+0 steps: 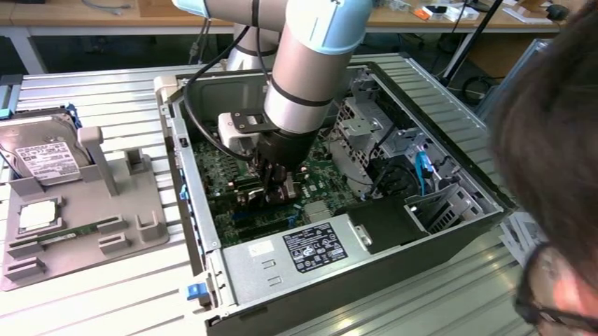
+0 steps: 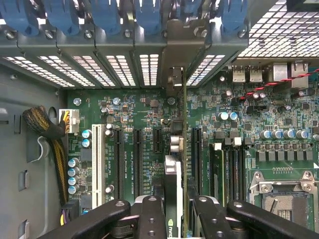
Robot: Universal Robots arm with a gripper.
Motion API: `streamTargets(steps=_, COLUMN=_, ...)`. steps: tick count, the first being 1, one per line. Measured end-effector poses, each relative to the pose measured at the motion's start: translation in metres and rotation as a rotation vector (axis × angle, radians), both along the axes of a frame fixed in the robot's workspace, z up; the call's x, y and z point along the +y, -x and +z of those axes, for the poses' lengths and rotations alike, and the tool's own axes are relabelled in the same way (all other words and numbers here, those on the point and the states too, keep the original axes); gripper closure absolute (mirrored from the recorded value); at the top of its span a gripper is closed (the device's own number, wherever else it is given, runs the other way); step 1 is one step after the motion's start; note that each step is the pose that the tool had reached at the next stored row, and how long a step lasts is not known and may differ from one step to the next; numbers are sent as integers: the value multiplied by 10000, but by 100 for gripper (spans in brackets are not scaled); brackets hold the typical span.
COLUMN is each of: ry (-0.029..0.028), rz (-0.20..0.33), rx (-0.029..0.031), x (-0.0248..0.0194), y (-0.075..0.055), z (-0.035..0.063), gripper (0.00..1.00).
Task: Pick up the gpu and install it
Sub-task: 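Insert the gpu into the slot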
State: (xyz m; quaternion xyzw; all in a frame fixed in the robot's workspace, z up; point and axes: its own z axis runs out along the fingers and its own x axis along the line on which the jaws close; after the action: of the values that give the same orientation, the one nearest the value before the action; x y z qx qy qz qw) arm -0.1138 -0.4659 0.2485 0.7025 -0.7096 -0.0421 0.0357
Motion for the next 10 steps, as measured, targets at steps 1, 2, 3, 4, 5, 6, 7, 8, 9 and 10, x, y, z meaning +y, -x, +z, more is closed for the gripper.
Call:
streamTargets(steps=1, ry=1, rz=0, rx=0, x=0, y=0, z=0, gripper=73)
streamTargets(steps=2, ry=0, rz=0, rx=0, x=0, y=0, z=0, gripper=73)
streamTargets(steps=3, ry=0, rz=0, rx=0, x=0, y=0, z=0, gripper=73)
streamTargets(steps=4, ry=0, rz=0, rx=-15, x=0, y=1, z=1, gripper=73)
streamTargets(steps=5, ry=-3, rz=-1, rx=-36, x=0, y=2, z=16, gripper=73)
streamTargets(steps=6, ry=17, rz=-3, rx=-27, x=-3, y=3, z=65, gripper=73)
streamTargets(steps=7, ry=6, rz=-2, rx=-34, x=-1, y=3, z=93, gripper=73)
streamTargets(steps=8, ry=5, rz=-1, rx=-35, x=0, y=2, z=98, gripper=73)
streamTargets(steps=9, ry=-3, rz=-1, rx=-39, x=0, y=1, z=96, gripper=73)
streamTargets(steps=10, ry=-6, rz=0, rx=-39, x=0, y=0, z=96, gripper=73)
